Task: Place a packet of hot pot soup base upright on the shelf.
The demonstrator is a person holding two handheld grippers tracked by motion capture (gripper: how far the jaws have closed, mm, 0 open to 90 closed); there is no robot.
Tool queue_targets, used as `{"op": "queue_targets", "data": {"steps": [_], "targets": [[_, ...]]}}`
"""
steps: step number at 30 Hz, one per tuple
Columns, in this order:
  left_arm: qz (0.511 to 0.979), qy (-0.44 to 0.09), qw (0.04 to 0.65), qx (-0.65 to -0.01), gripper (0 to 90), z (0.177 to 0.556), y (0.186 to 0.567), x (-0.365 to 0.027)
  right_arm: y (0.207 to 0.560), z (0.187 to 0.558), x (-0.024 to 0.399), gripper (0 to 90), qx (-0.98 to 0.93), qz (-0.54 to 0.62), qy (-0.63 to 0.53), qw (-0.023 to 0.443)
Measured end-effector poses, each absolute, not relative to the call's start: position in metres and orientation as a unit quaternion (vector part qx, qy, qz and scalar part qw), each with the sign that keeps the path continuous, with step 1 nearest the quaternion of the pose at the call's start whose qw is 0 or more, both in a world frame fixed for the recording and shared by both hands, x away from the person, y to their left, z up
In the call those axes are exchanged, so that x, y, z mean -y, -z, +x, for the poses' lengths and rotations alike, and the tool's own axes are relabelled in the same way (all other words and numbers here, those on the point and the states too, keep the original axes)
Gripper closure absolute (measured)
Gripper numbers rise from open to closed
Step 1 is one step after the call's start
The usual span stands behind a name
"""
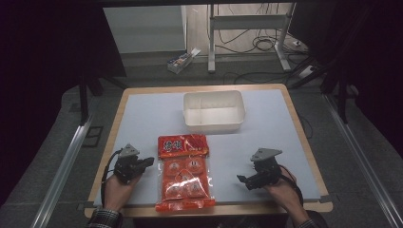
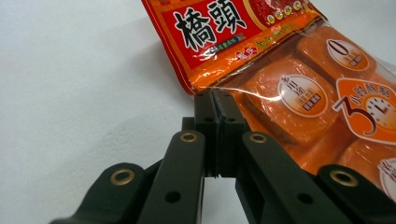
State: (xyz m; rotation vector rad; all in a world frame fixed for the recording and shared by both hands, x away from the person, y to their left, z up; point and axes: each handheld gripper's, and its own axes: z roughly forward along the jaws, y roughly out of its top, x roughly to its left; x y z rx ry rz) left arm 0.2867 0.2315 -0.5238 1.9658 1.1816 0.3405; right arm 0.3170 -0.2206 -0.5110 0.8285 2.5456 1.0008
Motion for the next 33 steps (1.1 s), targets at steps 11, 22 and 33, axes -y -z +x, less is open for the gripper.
{"op": "queue_targets", "data": {"steps": [11, 22, 33], "targets": [[0.79, -0.126, 0.384, -0.461, 89.7, 0.3, 0.531, -0.219, 0.513, 0.318, 0.218, 2.6, -0.886, 0.283, -0.34, 0.143], [0.81, -0.118, 0.363, -0.445, 89.7, 0.304, 0.533, -0.199, 0.514, 0.318, 0.216, 2.6, -0.888, 0.281, -0.336, 0.14], [0.809, -0.112, 0.361, -0.45, 89.8, 0.301, 0.535, -0.192, 0.515, 0.318, 0.216, 2.7, -0.89, 0.279, -0.333, 0.14]]}}
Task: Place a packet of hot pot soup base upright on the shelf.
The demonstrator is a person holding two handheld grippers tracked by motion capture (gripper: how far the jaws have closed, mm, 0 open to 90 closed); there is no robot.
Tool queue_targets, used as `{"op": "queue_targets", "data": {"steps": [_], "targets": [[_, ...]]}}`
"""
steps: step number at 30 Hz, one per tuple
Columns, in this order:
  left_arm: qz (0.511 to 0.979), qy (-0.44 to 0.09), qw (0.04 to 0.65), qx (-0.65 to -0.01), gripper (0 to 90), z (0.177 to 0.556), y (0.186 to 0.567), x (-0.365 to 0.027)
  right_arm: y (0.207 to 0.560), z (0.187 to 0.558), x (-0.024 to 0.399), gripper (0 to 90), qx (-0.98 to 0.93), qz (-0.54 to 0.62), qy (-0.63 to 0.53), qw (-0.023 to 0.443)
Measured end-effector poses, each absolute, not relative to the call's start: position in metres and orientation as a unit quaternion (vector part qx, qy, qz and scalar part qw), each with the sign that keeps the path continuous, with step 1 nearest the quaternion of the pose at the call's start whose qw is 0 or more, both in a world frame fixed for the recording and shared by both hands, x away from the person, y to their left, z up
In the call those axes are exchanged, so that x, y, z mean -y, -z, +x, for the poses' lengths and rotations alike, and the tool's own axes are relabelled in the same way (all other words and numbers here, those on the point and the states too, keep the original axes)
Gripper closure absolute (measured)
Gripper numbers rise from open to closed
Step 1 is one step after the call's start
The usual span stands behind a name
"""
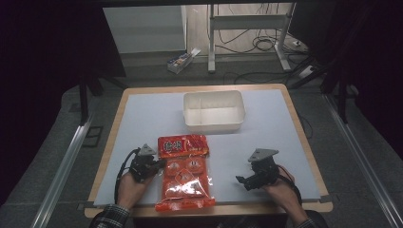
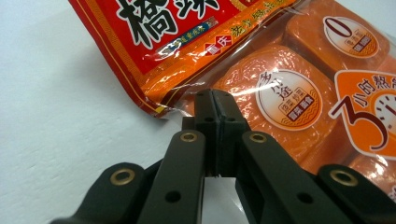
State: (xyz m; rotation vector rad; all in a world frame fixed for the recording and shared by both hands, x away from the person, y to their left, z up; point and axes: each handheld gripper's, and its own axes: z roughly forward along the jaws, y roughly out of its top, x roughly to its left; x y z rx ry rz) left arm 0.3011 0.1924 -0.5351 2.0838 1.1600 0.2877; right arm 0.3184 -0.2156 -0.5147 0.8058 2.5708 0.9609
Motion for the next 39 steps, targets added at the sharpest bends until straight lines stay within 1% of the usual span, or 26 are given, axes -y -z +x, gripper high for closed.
{"op": "queue_targets", "data": {"steps": [7, 17, 29, 39], "targets": [[0.807, -0.125, 0.361, -0.45, 89.8, 0.304, 0.537, -0.182, 0.516, 0.319, 0.211, 2.7, -0.893, 0.274, -0.33, 0.138], [0.808, -0.121, 0.366, -0.446, 89.9, 0.314, 0.537, -0.171, 0.517, 0.321, 0.209, 2.8, -0.894, 0.27, -0.33, 0.137], [0.825, -0.116, 0.363, -0.418, 89.9, 0.331, 0.534, -0.151, 0.516, 0.321, 0.21, 2.8, -0.893, 0.27, -0.332, 0.137], [0.848, -0.114, 0.351, -0.38, 89.9, 0.346, 0.531, -0.123, 0.516, 0.321, 0.21, 2.7, -0.892, 0.271, -0.333, 0.138]]}}
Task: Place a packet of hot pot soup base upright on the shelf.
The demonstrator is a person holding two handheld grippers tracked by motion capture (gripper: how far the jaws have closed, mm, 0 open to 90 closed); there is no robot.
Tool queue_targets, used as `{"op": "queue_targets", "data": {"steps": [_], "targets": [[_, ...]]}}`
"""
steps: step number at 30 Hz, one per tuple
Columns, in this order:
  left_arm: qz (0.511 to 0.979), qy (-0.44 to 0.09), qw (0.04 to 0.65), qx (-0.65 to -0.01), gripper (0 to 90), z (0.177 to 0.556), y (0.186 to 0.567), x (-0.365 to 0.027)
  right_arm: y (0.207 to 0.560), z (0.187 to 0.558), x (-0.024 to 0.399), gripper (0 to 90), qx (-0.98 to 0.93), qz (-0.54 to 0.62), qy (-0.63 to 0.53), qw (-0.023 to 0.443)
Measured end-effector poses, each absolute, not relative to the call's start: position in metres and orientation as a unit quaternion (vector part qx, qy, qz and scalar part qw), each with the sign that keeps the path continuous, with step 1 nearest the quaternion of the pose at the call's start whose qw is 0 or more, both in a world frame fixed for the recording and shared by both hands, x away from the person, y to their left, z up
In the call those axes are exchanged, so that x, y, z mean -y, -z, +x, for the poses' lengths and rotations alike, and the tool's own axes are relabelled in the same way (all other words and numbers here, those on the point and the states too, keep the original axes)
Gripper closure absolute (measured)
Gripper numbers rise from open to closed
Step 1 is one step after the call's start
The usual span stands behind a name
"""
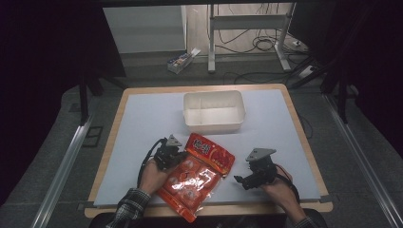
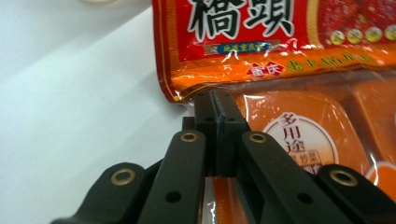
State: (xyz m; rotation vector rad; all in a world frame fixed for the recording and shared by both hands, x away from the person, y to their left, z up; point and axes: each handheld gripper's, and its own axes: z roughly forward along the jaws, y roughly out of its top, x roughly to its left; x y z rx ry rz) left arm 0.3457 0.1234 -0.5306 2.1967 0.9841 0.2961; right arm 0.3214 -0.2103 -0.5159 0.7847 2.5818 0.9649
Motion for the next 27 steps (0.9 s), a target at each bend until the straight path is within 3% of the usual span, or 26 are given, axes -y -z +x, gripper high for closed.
{"op": "queue_targets", "data": {"steps": [16, 24, 27], "targets": [[0.872, -0.132, 0.323, -0.344, 90.0, 0.352, 0.525, -0.094, 0.517, 0.322, 0.21, 2.7, -0.893, 0.271, -0.333, 0.135], [0.859, -0.117, 0.349, -0.356, 89.5, 0.355, 0.525, -0.103, 0.516, 0.321, 0.211, 2.6, -0.892, 0.273, -0.335, 0.135], [0.856, -0.114, 0.355, -0.359, 85.3, 0.354, 0.523, -0.108, 0.515, 0.321, 0.212, 2.6, -0.891, 0.273, -0.336, 0.135]]}}
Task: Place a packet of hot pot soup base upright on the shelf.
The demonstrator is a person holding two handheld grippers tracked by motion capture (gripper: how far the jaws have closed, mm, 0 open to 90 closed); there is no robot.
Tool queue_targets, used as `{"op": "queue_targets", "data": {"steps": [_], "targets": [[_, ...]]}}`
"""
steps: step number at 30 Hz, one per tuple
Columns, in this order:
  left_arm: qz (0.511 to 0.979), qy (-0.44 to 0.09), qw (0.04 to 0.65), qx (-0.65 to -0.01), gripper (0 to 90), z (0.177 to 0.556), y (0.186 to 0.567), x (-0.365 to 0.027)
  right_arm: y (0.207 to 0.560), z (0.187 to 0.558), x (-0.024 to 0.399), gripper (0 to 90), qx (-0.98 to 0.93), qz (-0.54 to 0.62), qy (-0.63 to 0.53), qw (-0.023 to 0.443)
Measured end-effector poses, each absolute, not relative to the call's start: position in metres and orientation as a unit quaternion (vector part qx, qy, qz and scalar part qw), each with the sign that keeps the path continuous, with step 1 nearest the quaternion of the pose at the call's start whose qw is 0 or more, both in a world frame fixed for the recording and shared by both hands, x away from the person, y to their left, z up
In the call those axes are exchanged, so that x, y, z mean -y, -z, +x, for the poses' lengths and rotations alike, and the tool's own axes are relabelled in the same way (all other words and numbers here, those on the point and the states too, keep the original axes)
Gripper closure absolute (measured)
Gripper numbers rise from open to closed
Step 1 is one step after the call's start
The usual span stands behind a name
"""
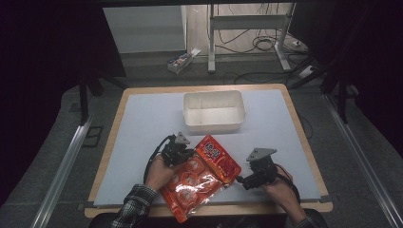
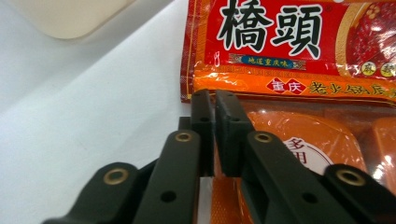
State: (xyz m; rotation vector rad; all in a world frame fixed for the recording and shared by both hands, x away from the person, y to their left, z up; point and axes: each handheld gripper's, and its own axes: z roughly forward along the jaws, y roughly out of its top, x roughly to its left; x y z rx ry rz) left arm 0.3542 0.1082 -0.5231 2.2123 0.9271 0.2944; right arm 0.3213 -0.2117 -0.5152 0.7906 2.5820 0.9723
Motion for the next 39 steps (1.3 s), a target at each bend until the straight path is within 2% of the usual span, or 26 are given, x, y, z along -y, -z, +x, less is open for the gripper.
{"op": "queue_targets", "data": {"steps": [3, 6, 11, 19, 28, 32, 39], "targets": [[0.851, -0.118, 0.363, -0.362, 78.9, 0.352, 0.52, -0.113, 0.515, 0.321, 0.212, 2.6, -0.891, 0.272, -0.336, 0.136], [0.846, -0.12, 0.372, -0.363, 66.4, 0.349, 0.517, -0.116, 0.515, 0.321, 0.212, 2.6, -0.892, 0.272, -0.336, 0.136], [0.838, -0.114, 0.387, -0.368, 53.0, 0.343, 0.514, -0.123, 0.515, 0.321, 0.213, 2.6, -0.891, 0.273, -0.337, 0.134], [0.826, -0.108, 0.406, -0.375, 36.6, 0.33, 0.509, -0.137, 0.515, 0.321, 0.213, 2.6, -0.892, 0.273, -0.336, 0.132], [0.824, -0.128, 0.405, -0.376, 18.8, 0.319, 0.505, -0.15, 0.516, 0.322, 0.213, 2.6, -0.893, 0.272, -0.334, 0.132], [0.821, -0.137, 0.402, -0.381, 14.9, 0.314, 0.505, -0.155, 0.515, 0.322, 0.214, 2.6, -0.893, 0.272, -0.334, 0.131], [0.816, -0.14, 0.404, -0.389, 14.5, 0.302, 0.507, -0.163, 0.515, 0.321, 0.214, 2.7, -0.891, 0.274, -0.337, 0.132]]}}
